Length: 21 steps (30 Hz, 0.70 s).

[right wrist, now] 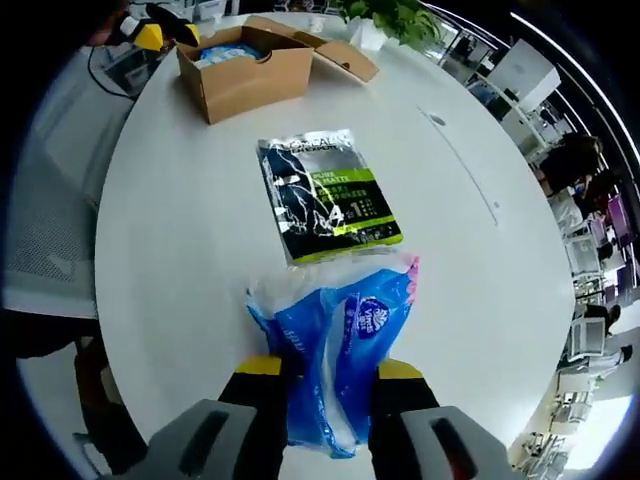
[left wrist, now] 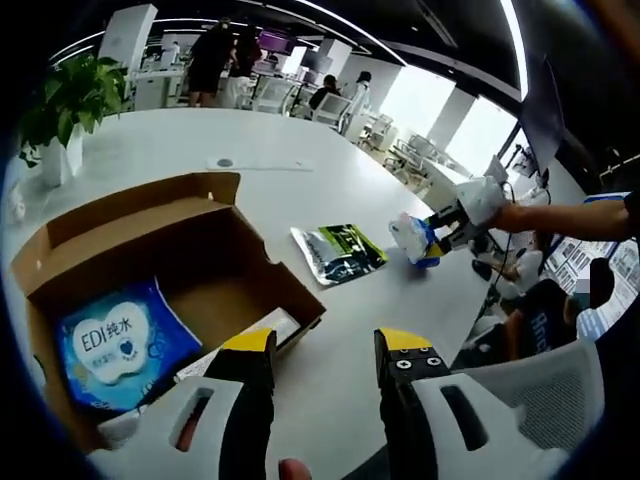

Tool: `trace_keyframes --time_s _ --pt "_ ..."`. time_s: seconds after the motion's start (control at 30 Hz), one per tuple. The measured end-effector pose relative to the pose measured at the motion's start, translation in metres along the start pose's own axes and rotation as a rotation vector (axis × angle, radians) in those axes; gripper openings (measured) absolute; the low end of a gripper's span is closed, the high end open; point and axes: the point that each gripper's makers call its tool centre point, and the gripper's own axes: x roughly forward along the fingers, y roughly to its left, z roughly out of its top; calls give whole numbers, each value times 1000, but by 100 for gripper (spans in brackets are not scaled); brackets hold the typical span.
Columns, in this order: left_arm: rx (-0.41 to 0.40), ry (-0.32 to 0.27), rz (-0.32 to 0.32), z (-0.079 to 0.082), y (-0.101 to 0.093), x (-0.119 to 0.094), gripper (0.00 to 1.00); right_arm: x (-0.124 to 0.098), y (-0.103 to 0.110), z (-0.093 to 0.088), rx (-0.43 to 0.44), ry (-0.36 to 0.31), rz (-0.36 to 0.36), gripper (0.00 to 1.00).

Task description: Operate the shoe box by opening the lid, removing the specified soft item, and placing it in the target area until the item is outside and the box remains undamaged.

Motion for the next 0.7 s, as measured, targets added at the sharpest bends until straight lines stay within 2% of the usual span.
trace_keyframes --time_s 0.4,0.7 --pt "-41 -7 47 -9 11 -6 40 17 -31 2 -47 24 9 26" --pt "-59 -6 68 -13 18 -9 40 32 -38 8 -81 37 23 25"
